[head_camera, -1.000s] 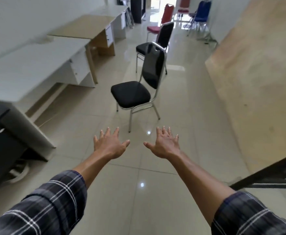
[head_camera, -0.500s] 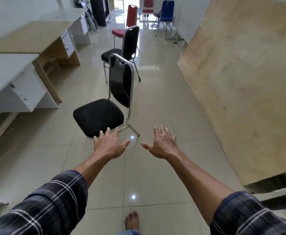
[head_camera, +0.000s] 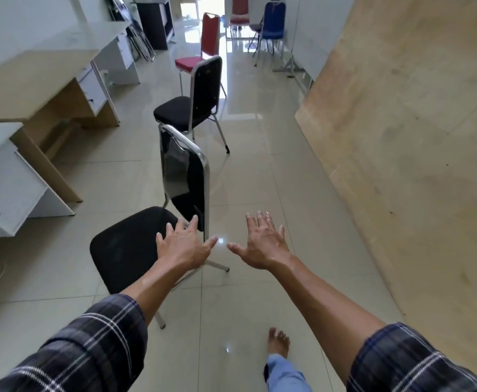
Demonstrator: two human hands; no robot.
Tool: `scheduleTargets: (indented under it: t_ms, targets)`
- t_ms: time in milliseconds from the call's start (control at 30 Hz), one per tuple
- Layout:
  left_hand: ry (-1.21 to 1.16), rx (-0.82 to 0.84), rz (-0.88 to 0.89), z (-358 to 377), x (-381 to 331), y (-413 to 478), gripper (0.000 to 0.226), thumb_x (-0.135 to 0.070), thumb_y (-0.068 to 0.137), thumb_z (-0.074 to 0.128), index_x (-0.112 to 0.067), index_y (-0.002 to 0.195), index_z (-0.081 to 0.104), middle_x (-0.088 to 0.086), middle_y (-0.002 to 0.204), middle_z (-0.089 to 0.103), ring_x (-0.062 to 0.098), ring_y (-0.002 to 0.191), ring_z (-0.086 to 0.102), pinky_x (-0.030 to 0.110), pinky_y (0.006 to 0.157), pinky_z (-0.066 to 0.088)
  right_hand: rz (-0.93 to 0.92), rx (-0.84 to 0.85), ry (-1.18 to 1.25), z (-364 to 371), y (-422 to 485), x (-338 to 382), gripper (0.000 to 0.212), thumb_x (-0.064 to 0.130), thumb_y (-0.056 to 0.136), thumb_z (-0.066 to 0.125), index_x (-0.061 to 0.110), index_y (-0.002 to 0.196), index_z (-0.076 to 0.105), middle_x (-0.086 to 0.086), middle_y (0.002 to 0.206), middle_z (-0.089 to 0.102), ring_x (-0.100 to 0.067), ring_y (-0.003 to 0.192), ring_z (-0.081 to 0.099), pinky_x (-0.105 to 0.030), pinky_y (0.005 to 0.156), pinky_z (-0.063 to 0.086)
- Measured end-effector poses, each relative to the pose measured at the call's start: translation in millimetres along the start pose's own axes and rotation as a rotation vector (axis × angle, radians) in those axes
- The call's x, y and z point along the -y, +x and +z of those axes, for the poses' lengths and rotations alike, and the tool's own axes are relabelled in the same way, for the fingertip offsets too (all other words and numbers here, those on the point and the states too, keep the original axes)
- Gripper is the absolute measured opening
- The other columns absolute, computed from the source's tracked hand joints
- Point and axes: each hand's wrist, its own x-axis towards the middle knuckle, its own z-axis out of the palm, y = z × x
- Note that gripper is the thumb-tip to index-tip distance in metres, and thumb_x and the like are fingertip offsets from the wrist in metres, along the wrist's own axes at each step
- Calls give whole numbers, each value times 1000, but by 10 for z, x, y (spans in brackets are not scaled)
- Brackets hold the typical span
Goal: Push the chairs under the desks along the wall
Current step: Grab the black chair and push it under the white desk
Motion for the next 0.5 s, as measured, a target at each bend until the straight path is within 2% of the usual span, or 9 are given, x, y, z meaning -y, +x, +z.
scheduleTargets:
  t_ms: [300, 500]
  targets:
    - [-125, -44, -234, -340, -431, 1517, 85, -76, 85, 34, -31, 154, 11, 7, 161, 16, 33, 147, 13, 56, 117, 13, -226, 62, -70, -685, 1975, -178, 93, 68, 91, 47, 17, 159, 9, -13, 167, 5, -30, 154, 0, -57, 122, 9]
    - [-193, -96, -390, -565, -302, 2386, 85, -75, 85, 35, -31, 153, 13, 5, 160, 21, 29, 146, 20, 56, 116, 20, -396, 90, -15, -904, 3129, 164, 68, 43, 102, 43, 18, 159, 14, -9, 167, 7, -26, 154, -2, -53, 123, 8]
